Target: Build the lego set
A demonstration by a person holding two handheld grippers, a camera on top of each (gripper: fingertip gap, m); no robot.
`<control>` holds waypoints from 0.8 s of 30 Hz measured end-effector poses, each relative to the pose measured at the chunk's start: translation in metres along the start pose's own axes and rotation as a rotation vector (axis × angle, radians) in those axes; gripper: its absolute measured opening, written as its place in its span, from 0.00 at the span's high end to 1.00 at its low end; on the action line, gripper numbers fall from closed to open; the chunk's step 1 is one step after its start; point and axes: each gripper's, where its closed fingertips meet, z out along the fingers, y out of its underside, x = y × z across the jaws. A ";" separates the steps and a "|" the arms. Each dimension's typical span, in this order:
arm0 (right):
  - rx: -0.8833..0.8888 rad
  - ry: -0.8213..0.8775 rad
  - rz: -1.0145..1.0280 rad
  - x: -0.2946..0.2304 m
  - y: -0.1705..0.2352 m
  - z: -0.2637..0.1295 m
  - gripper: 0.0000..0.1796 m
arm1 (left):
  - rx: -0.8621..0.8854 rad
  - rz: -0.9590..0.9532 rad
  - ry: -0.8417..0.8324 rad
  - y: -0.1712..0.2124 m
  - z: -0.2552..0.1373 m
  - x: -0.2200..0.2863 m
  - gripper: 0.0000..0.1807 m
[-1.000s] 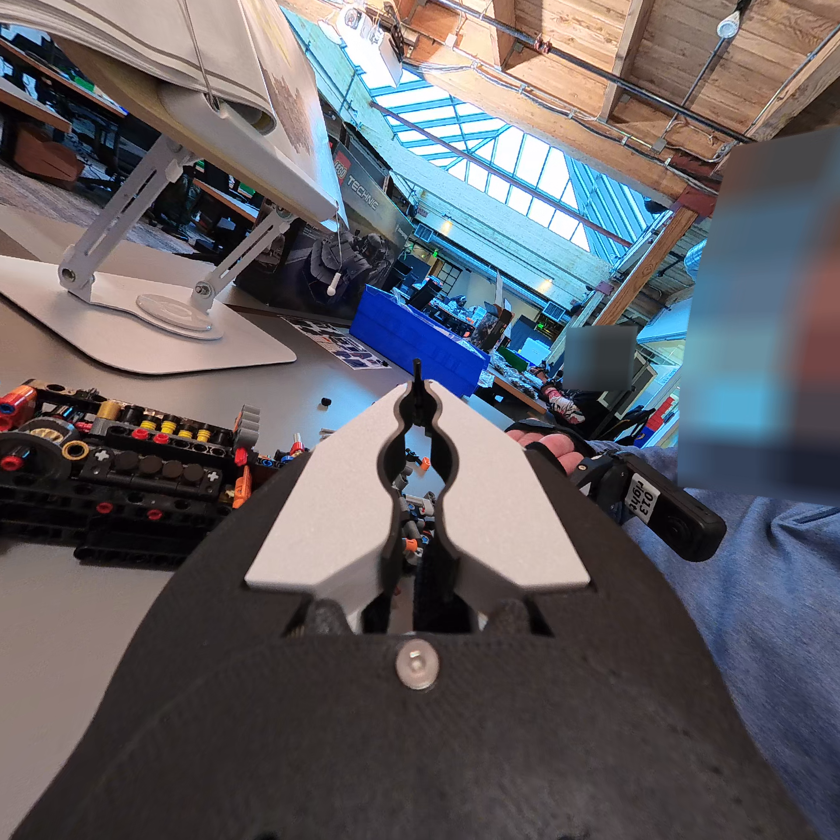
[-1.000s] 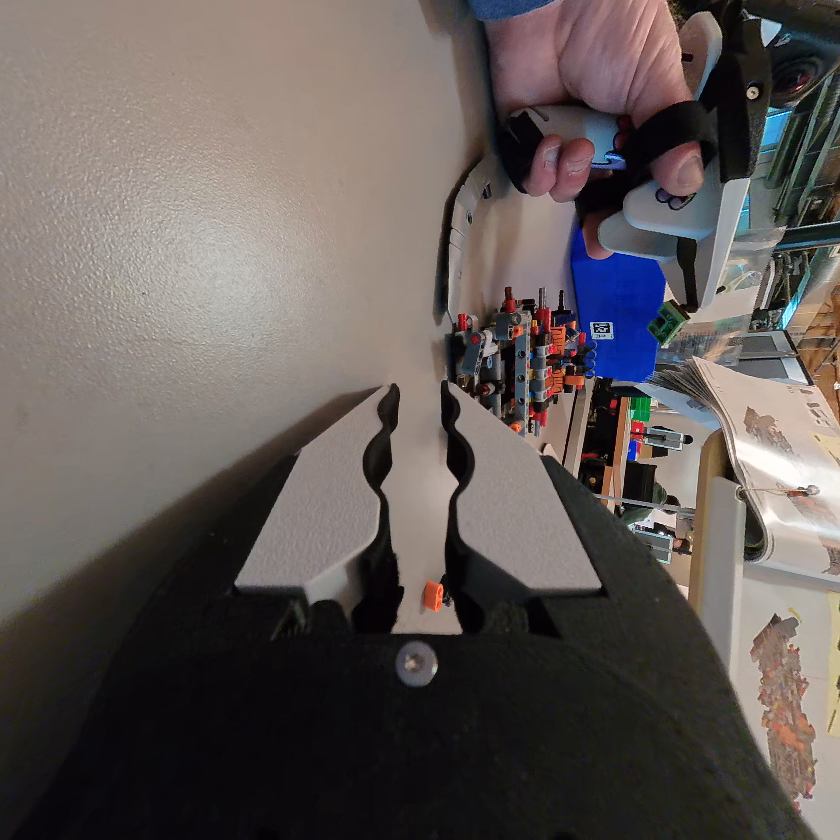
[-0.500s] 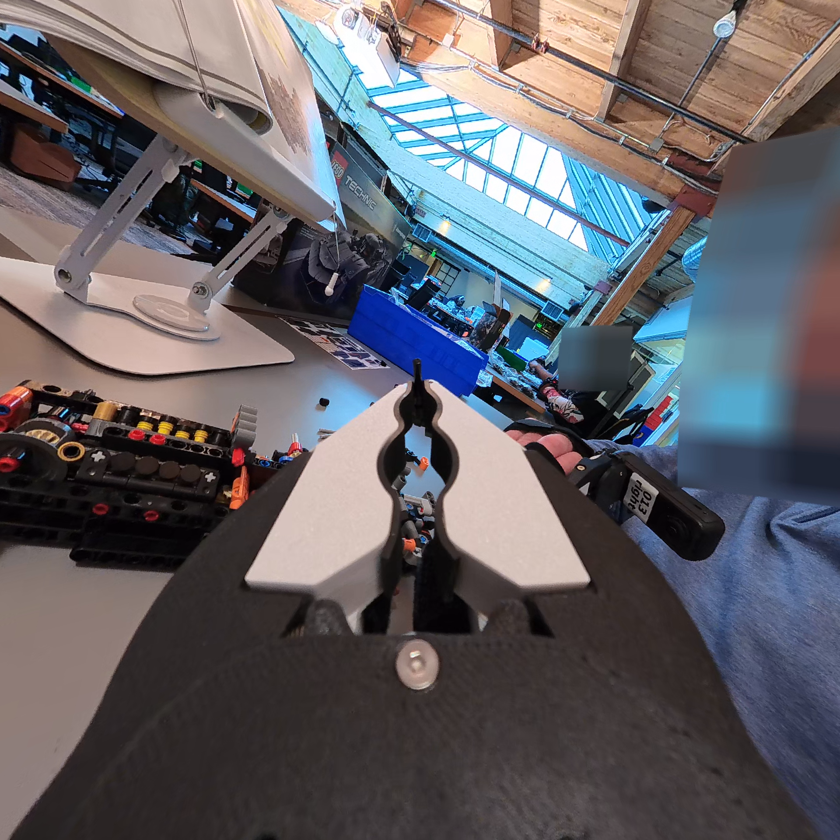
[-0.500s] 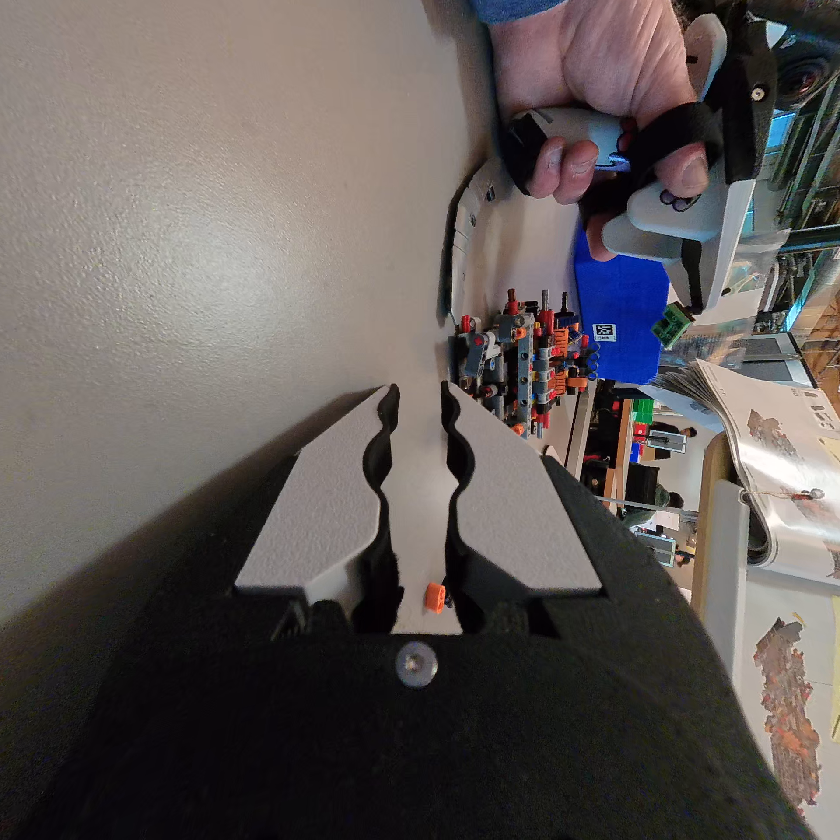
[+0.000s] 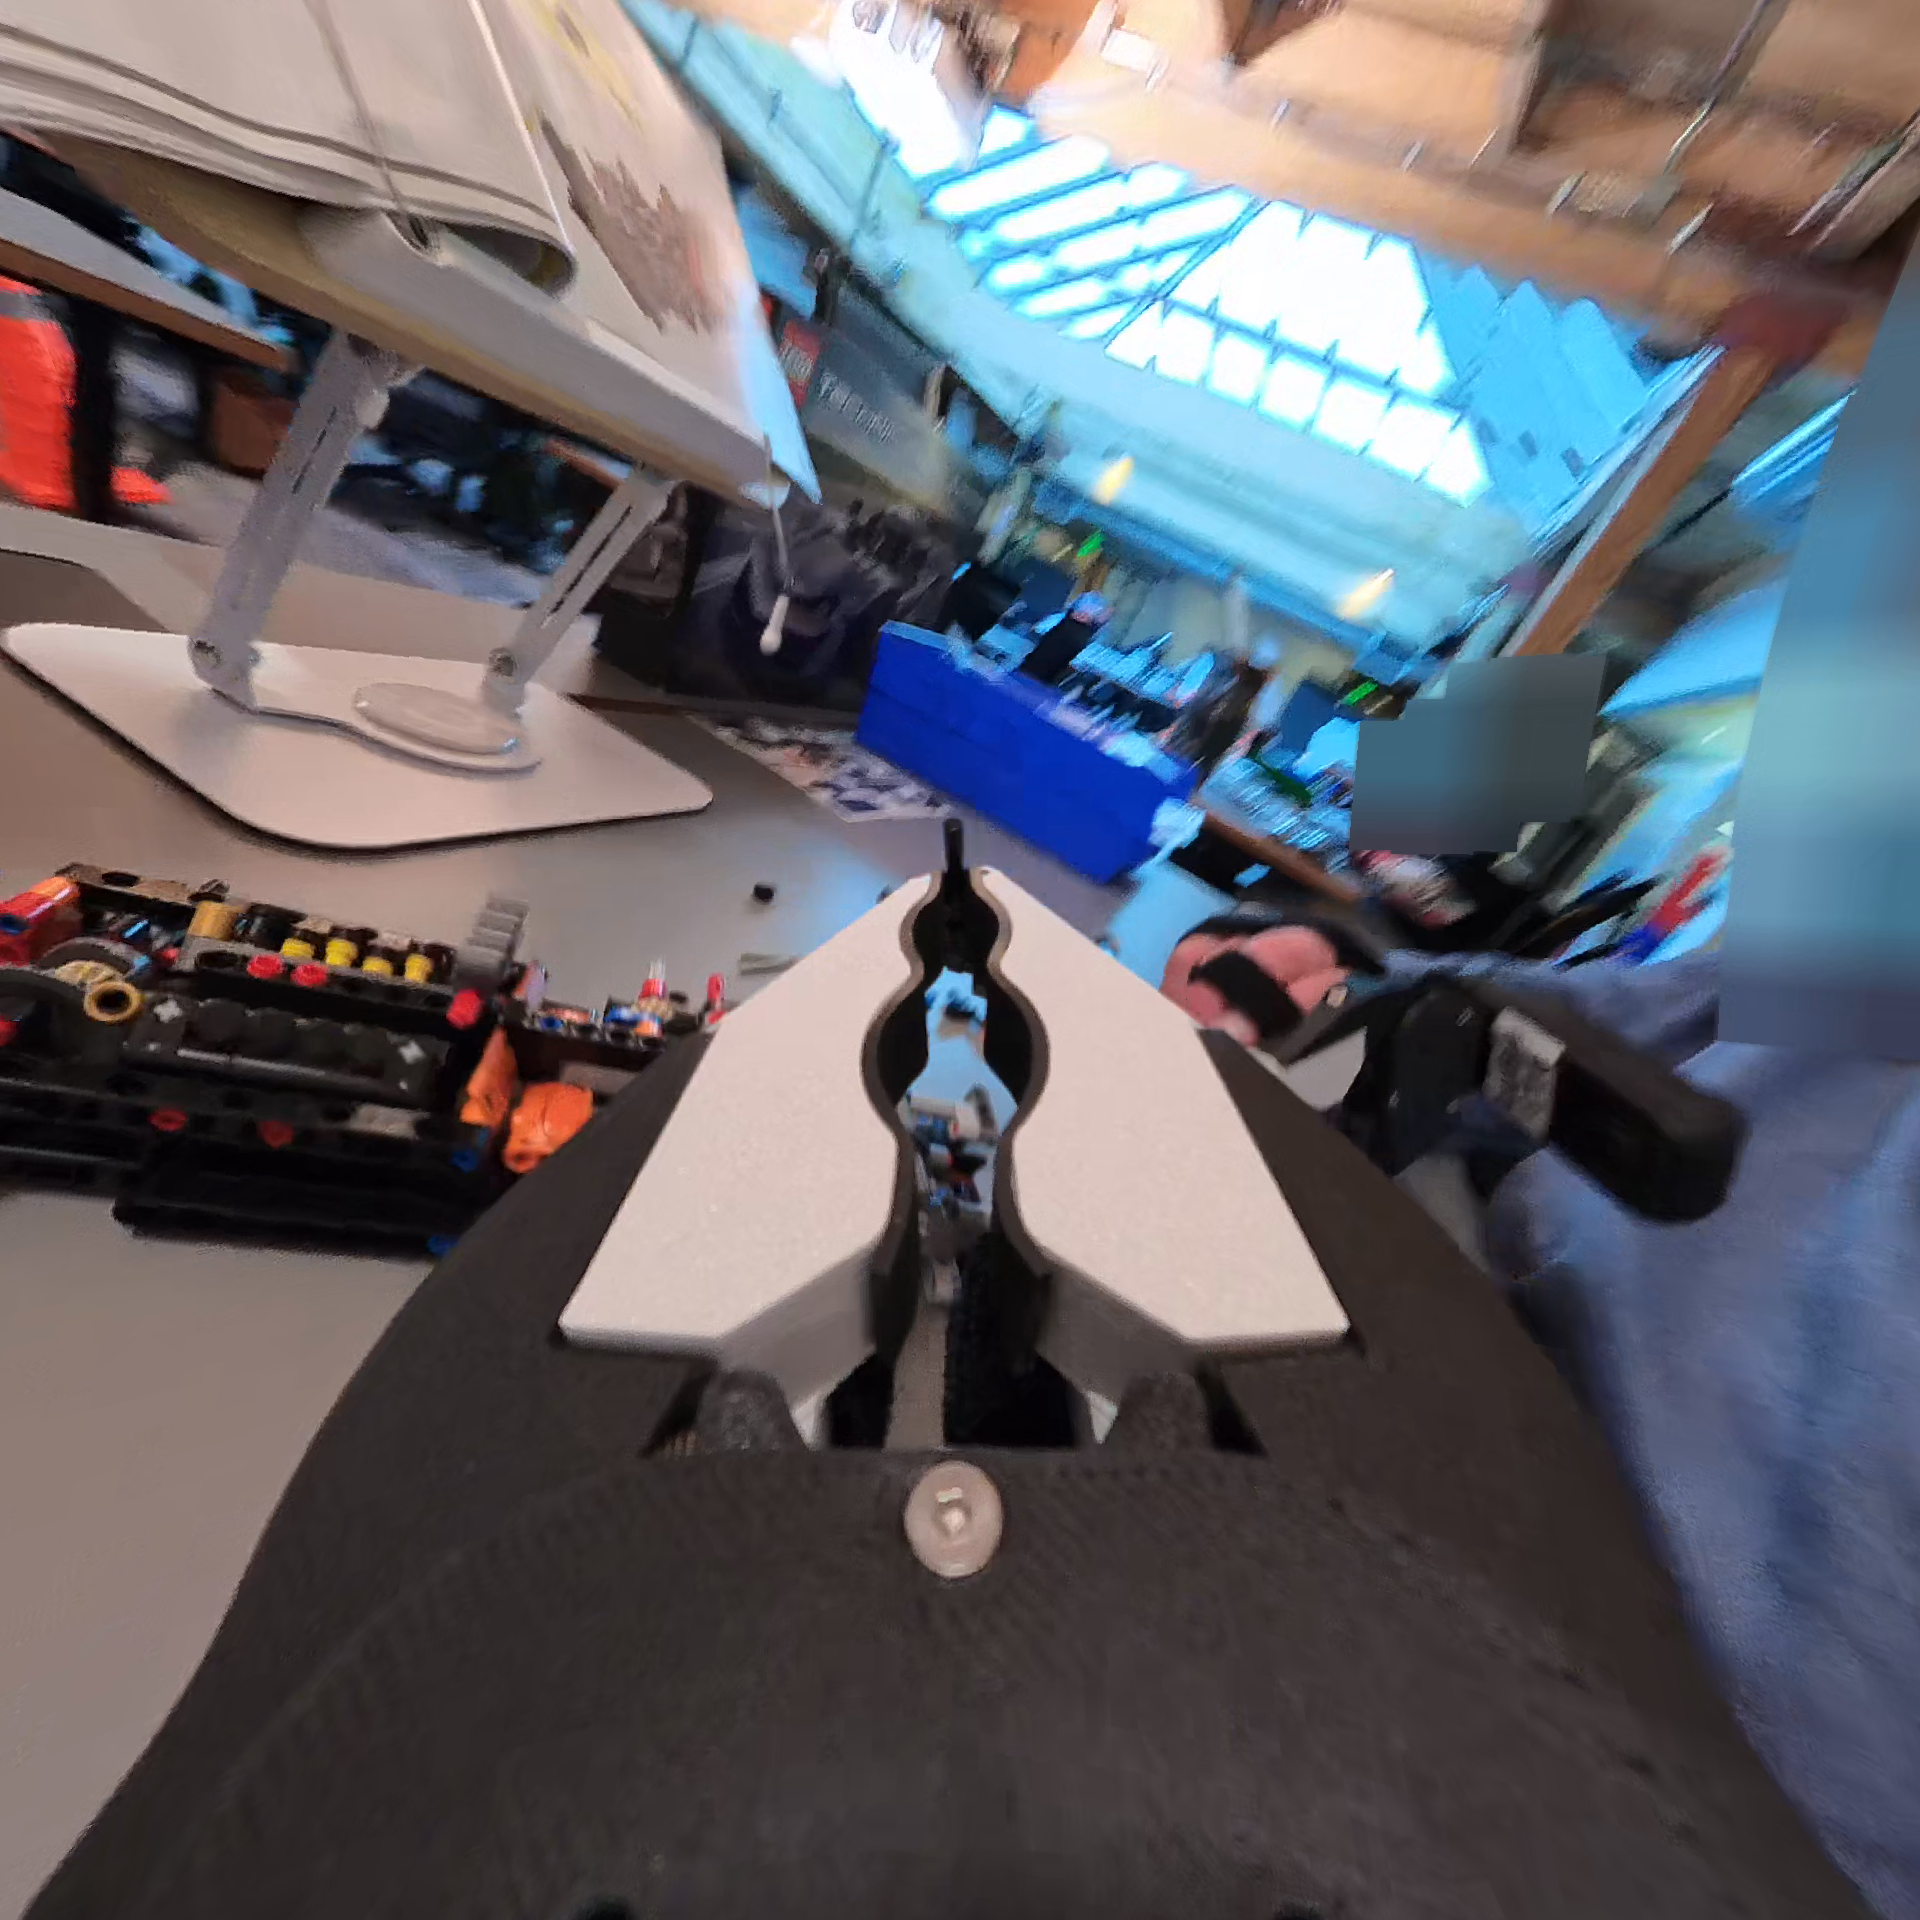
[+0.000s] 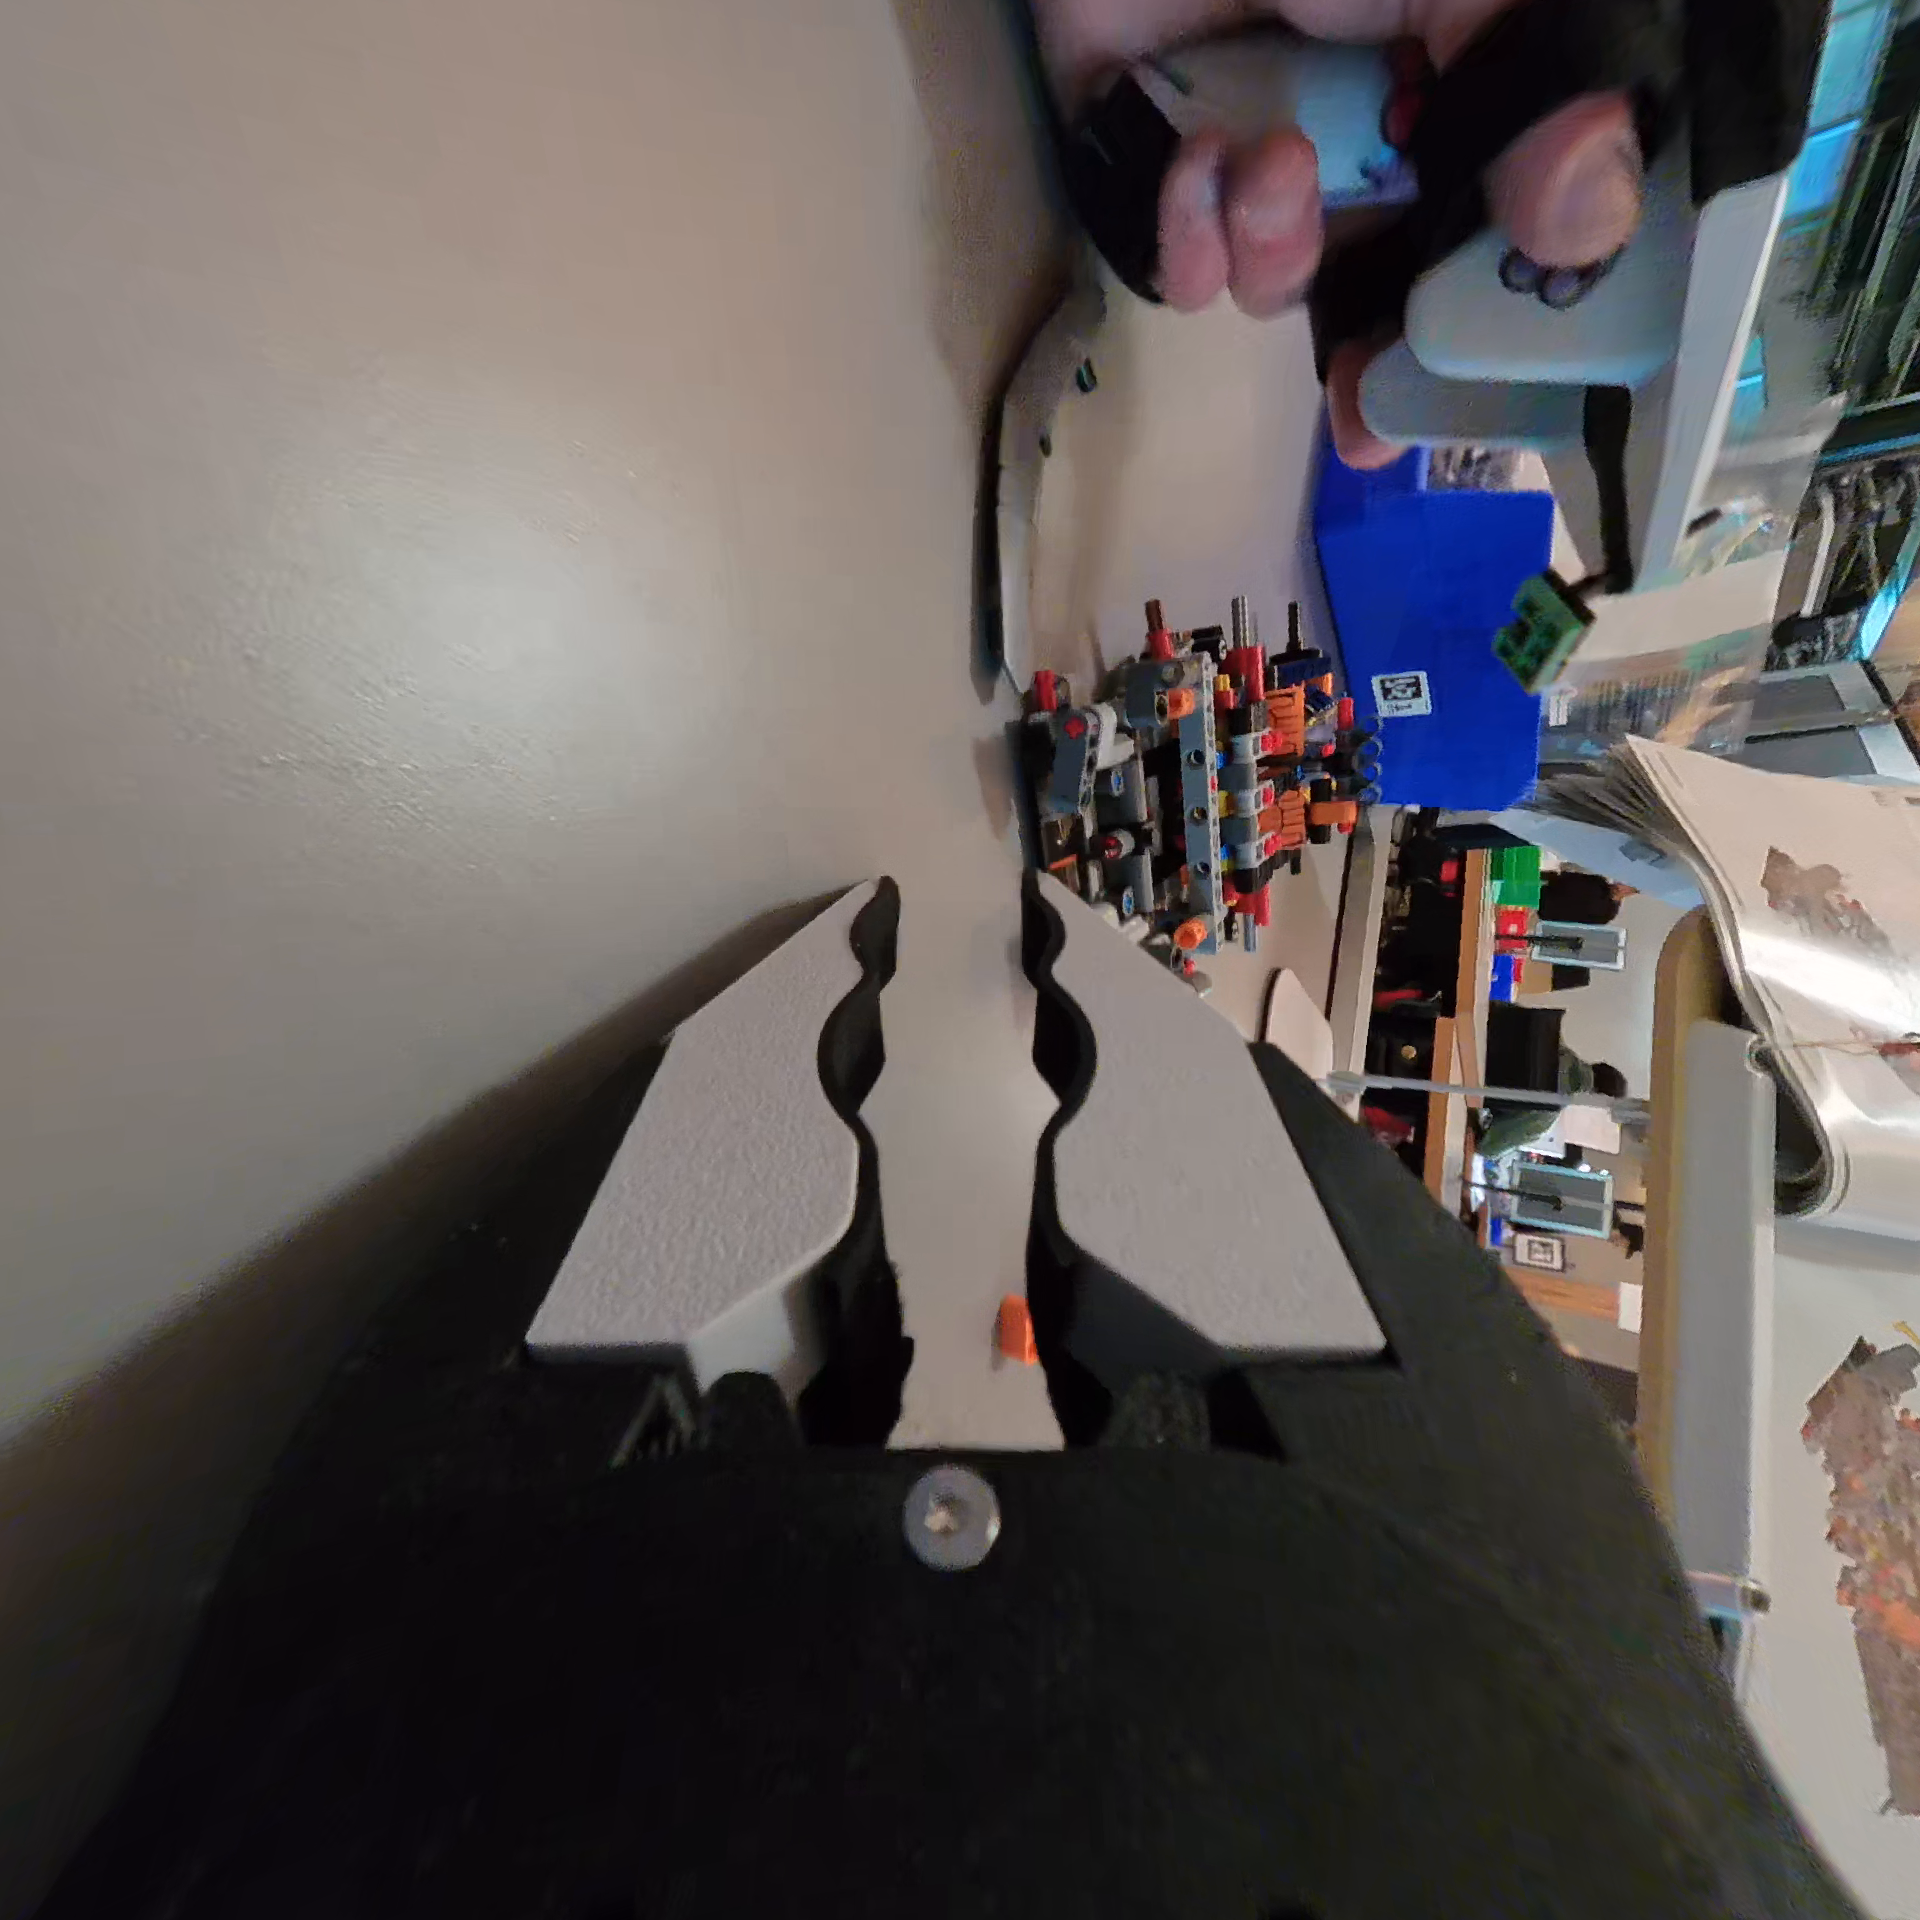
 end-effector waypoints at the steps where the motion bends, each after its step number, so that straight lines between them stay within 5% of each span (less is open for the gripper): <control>1: -0.002 0.002 0.012 0.001 0.001 -0.001 0.87 | -0.010 0.036 -0.016 0.002 0.001 0.008 1.00; 7: 0.016 -0.004 0.040 0.000 0.005 -0.010 0.87 | -0.205 0.256 -0.074 0.027 0.014 0.062 1.00; 14: 0.038 -0.035 0.010 -0.016 0.008 -0.028 0.89 | -0.651 0.438 -0.107 0.111 0.032 0.085 1.00; 24: 0.032 -0.046 0.037 -0.016 0.015 -0.032 0.90 | -0.827 0.478 -0.078 0.158 0.037 0.080 0.91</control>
